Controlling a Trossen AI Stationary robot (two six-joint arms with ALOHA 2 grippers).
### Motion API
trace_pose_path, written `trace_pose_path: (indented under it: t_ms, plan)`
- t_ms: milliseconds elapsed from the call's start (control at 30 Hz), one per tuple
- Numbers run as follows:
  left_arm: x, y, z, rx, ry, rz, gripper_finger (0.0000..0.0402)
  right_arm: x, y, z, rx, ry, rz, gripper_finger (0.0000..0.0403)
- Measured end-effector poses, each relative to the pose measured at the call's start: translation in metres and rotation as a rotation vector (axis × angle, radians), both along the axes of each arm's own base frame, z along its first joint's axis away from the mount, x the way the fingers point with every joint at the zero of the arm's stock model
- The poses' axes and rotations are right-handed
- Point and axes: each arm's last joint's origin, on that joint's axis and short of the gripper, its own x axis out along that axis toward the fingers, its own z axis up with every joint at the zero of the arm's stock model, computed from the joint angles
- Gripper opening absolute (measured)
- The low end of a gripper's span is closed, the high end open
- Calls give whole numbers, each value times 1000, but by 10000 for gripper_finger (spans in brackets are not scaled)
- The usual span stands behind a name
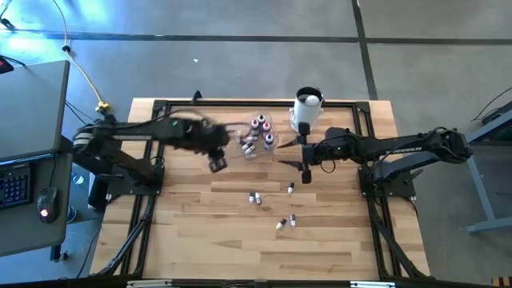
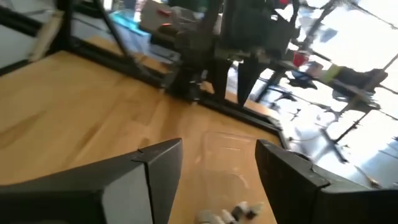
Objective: Pick & Place food coloring
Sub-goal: Put the small green food coloring bottle into the transparent container
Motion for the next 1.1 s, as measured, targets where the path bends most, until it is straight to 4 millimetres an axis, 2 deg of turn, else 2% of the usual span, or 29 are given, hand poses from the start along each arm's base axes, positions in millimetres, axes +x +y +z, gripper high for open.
trace_pose_path:
  t_ms: [100,233,333,400,567,667,767,867,1100]
  plan:
    - [-19,-22,-13,34,-60,21,168,2,1,-3,8,12,34,197]
    - [-37,-45,-44,13,-168,10,168,9,1,-11,11,39,39,197]
    - [-46,-56,-67,-52,-194,-34,168,17,2,-20,39,60,113,196]
    - [-50,-60,-74,-70,-184,-63,168,24,5,-30,60,102,190,196]
    - [-51,-59,-74,-67,-187,-61,168,34,8,-57,113,272,337,196]
    - [-49,-60,-70,-50,-205,-72,168,28,9,-81,188,489,343,196]
    - [-46,-60,-66,-39,-234,-97,168,19,9,-97,175,627,350,196]
    - [-42,-61,-63,-30,-278,-123,168,13,9,-109,138,659,368,196]
    - [-36,-63,-57,-27,-349,-178,168,-4,11,-138,128,590,403,196]
